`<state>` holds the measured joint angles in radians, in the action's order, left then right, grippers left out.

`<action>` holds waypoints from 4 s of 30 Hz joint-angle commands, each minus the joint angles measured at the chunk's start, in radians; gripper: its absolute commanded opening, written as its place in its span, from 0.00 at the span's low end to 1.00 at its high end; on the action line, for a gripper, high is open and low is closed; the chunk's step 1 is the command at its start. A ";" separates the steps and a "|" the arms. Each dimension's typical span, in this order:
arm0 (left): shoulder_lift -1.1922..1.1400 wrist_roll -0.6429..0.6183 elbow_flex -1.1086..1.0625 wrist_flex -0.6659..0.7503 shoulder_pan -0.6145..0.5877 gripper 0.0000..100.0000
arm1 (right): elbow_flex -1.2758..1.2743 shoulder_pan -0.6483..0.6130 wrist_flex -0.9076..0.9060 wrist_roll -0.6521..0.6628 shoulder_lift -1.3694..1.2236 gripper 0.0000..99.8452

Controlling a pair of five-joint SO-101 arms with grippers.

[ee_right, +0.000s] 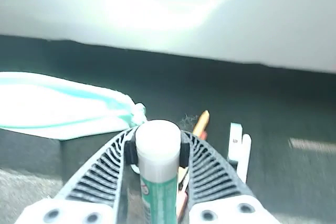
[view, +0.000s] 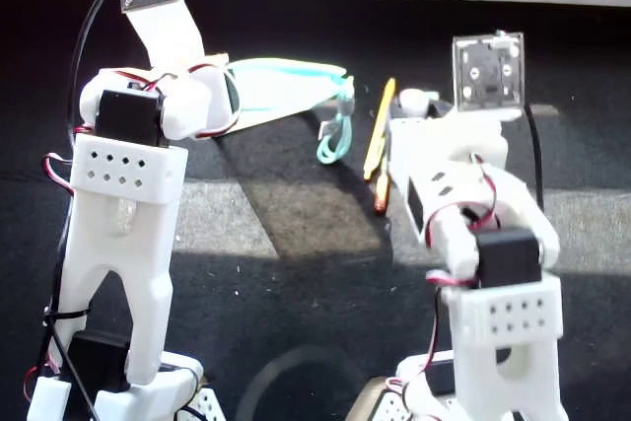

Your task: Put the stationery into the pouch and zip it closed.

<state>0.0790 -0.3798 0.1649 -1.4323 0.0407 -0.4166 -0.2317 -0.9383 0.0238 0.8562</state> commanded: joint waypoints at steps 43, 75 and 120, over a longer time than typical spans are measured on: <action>-0.051 -0.012 0.027 -0.037 0.031 0.01 | 0.463 -0.262 0.334 -0.130 -0.661 0.01; -0.053 -0.009 0.025 -0.038 0.030 0.01 | 0.389 0.312 -0.036 -0.127 -0.464 0.14; -0.048 -0.011 0.024 -0.037 0.030 0.01 | 1.552 0.364 -0.535 0.046 -1.891 0.02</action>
<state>0.0667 -0.3798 0.1941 -1.4569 0.0637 1.0549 0.1197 -1.4339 0.0575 -1.0449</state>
